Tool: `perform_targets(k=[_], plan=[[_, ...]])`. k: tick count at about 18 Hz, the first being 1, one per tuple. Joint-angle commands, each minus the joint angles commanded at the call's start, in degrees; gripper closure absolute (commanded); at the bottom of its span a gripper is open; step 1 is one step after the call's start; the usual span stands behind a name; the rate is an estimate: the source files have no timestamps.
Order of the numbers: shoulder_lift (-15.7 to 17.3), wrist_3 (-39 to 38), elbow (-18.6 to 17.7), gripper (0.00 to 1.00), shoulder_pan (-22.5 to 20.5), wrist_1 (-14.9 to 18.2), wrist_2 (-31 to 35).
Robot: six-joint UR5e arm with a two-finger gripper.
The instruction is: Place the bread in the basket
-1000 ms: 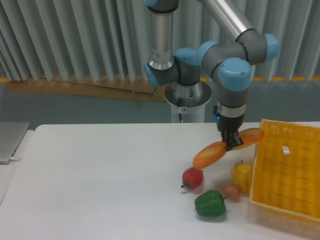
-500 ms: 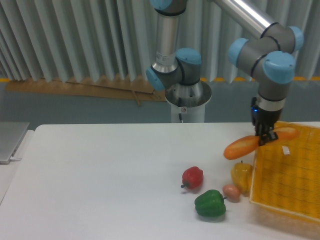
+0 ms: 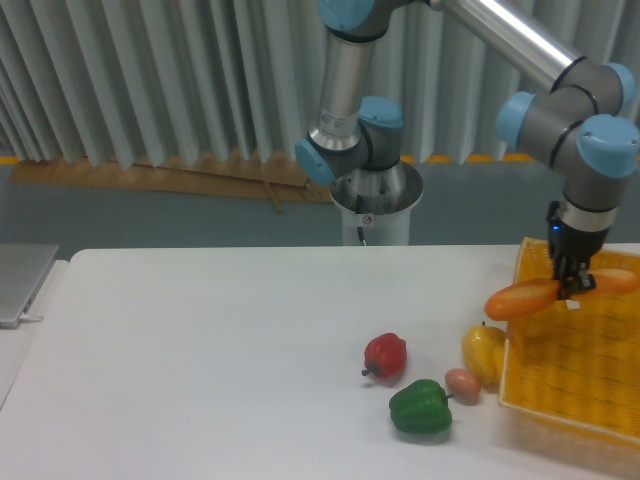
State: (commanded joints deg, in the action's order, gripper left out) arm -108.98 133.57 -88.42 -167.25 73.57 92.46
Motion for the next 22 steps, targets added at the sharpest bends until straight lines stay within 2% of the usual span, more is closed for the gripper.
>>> perform_targets(k=[6,13,14,15,16,22], plan=[[-2.2,5.38,0.7,0.63,-3.08,-1.67,-1.05],[-2.73,5.12,0.62,0.63,-2.91,-2.64,-1.14],[-2.73,5.12,0.62,0.6,-2.73,-2.82,-1.06],[-2.82,5.03,0.62,0.41,-2.65,-2.9,-1.06],[-2.82,5.12,0.7,0.0,-2.64,-3.34,-1.06],[-2.03,1.52,0.18,0.0,-1.5,-4.14,-1.06]])
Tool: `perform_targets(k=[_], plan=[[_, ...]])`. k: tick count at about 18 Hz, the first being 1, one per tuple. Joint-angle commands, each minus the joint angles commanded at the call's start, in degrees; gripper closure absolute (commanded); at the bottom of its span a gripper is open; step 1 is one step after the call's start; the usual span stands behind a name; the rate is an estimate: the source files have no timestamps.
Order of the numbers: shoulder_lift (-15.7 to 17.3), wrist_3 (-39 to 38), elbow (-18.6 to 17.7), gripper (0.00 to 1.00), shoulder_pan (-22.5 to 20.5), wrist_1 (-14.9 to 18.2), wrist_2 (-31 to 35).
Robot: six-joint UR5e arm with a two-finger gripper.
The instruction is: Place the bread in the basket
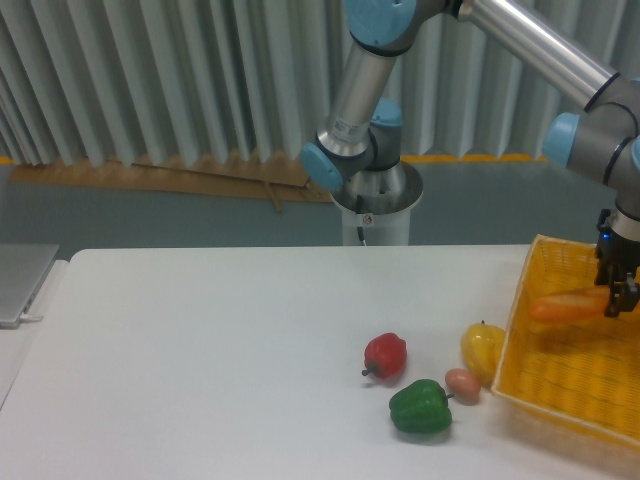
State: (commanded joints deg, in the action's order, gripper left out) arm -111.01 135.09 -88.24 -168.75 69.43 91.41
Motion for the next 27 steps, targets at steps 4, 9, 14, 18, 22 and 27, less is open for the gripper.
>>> perform_targets(k=[4,9,14,18,22,27], plan=[[0.18,-0.27,-0.35,0.0,0.26,0.0,-0.26],[2.9,-7.83,-0.18,0.0,3.51,0.61,-0.35],[4.66,-9.75,0.09,0.0,6.67,0.97,-0.44],[4.75,-17.74,0.88,0.0,10.97,2.81,-0.7],[5.97,-23.9,1.32,0.0,16.08,3.95,-0.27],[7.47,-26.63,1.32,0.0,18.54,6.32,-0.79]])
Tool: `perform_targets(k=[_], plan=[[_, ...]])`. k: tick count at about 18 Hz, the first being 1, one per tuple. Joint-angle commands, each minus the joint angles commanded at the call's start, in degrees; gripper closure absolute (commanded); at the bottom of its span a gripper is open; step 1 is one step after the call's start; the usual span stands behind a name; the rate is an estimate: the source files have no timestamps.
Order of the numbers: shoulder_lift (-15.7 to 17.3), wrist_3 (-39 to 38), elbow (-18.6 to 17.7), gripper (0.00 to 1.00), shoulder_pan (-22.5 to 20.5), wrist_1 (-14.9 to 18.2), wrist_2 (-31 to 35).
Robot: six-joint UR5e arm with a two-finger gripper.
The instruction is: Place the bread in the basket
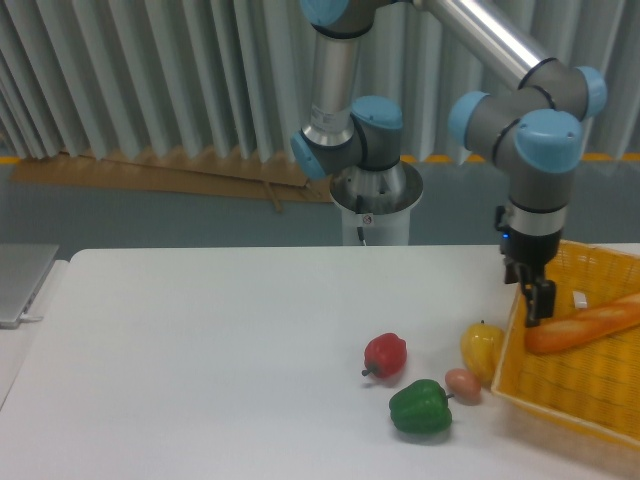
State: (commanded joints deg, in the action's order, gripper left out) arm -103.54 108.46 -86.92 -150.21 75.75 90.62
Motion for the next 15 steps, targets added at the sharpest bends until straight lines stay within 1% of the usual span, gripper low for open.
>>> perform_targets(k=[2,5,8,10,15], plan=[[0.88,-0.53,0.0,0.0,0.97,1.41,-0.26],[2.64,-1.49,-0.17,0.0,2.81,4.39,-0.26],[3.61,-5.1,-0.18,0.0,4.4,5.8,-1.4],[4.22,-5.37,-0.61,0.0,5.01,6.16,-1.58],[4.4,-5.54,-0.97,0.0,6.51,6.25,-1.58]])
